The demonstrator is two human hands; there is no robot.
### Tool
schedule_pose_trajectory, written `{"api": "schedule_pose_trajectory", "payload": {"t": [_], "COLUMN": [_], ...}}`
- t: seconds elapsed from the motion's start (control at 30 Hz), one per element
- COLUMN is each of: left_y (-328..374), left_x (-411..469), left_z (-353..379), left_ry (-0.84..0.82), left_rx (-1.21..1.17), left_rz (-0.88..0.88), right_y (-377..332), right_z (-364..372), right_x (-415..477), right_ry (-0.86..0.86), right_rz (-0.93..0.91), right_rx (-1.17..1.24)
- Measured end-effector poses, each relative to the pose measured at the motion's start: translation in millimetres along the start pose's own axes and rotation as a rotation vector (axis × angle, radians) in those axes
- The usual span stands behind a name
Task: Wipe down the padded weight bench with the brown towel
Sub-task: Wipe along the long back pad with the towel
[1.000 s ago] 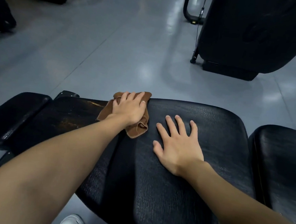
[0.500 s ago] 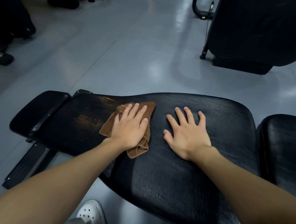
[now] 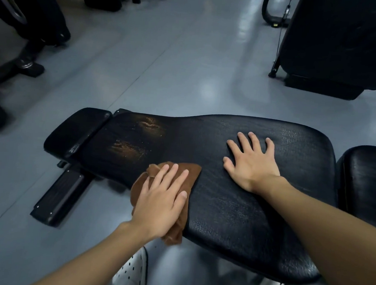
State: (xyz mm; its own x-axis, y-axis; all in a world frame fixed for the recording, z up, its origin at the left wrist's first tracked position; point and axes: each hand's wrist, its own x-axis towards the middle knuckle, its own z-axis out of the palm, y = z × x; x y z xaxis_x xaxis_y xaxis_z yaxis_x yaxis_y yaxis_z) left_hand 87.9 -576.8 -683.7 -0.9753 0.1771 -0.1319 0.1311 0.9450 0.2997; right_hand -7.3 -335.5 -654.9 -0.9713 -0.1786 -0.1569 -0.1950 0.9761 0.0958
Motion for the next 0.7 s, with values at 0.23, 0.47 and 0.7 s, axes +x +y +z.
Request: {"api": "schedule_pose_trajectory", "payload": {"t": [0.23,0.47,0.7], "left_y": [-4.2,-10.1,-7.9], "left_x": [-11.2,52.2,117.6], "left_z": [0.8,-7.0,-15.1], "left_ry": [0.003,-0.013,-0.040], "left_rx": [0.008,0.009,-0.032], "left_rz": [-0.004,-0.003,-0.020], "right_y": [0.2,-0.5,-2.2], "right_z": [1.1,2.5,-0.3], "right_x": [0.9,2.7,3.4], "right_ry": [0.008,0.007,-0.016], "right_rz": [0.010,0.008,0.009], "right_rx": [-0.010,-0.015,-0.065]}}
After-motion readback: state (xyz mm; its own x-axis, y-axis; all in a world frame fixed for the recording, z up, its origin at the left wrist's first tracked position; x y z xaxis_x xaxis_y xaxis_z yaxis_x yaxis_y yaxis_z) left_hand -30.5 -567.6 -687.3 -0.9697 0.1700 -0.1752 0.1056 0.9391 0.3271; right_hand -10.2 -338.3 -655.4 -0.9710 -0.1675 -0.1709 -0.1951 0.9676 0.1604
